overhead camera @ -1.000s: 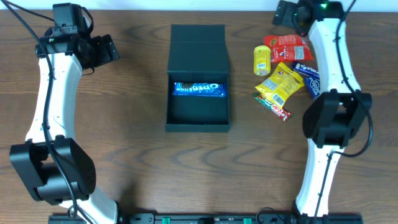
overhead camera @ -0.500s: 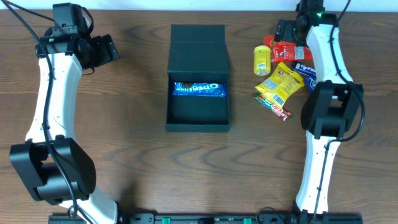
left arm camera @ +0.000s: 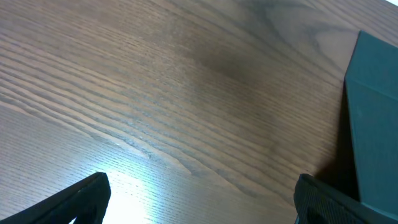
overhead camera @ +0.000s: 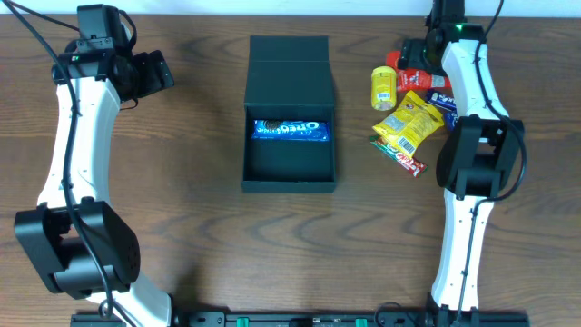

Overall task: Pack container
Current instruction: 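Grasp the red snack wrapper with the right gripper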

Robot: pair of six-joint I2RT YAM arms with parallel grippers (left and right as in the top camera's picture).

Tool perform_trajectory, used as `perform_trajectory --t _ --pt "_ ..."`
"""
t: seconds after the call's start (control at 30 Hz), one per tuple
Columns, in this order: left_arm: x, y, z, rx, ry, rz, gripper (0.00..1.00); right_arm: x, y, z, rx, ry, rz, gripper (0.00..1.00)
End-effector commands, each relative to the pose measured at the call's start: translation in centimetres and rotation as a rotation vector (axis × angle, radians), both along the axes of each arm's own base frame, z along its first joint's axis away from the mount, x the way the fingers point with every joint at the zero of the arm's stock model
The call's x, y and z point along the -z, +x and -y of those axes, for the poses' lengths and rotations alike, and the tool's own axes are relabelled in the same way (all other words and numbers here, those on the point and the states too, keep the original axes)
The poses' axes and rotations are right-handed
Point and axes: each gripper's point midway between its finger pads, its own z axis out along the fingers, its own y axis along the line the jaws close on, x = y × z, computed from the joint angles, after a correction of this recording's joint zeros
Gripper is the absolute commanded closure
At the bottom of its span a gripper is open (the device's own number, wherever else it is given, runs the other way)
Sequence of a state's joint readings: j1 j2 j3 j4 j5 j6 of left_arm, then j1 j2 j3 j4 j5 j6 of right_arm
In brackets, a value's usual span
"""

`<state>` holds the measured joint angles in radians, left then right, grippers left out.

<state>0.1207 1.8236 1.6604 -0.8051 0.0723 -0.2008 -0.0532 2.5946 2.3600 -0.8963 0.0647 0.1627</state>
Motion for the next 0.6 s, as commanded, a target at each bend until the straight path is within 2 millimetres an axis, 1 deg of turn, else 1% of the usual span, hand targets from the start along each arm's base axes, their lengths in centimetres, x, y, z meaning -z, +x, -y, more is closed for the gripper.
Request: perform_trajectory --t 0.0,0.07,0.1,0.13,0.2,0.3,0.37,0.57 --pt "0.65 -0.08 -0.07 0.017 0.008 -0.018 0.04 1.41 -0.16 0.18 0.001 -0.002 -0.026 0.34" --pt "0.66 -0.09 -0.07 0.017 0.008 -0.018 0.05 1.42 -0.22 0.30 0.004 -0.009 -0.028 0.49" --pt "0.66 -0.09 -0.07 0.017 0.008 -0.018 0.05 1.44 -0.27 0.30 0.004 -0.009 -0.031 0.60" --pt "0.66 -0.09 -0.07 0.017 0.008 -0.018 0.05 1.45 -0.29 0.30 0.003 -0.009 -0.031 0.69" --pt "0.66 -0.09 -0.07 0.017 0.008 -0.018 0.05 1.46 -0.31 0.29 0.004 -0.009 -0.032 0.75" --pt "0.66 -0.09 -0.07 0.017 0.008 -0.018 0.05 1.47 -0.32 0.29 0.004 -0.009 -0.033 0.92" --pt "0.66 -0.09 -0.07 0.017 0.008 -0.018 0.04 1.50 -0.39 0.29 0.004 -0.008 -0.036 0.99" --pt "0.66 -0.09 -0.07 0.017 0.008 -0.018 0.04 1.56 -0.55 0.28 0.004 -0.008 -0.043 0.99"
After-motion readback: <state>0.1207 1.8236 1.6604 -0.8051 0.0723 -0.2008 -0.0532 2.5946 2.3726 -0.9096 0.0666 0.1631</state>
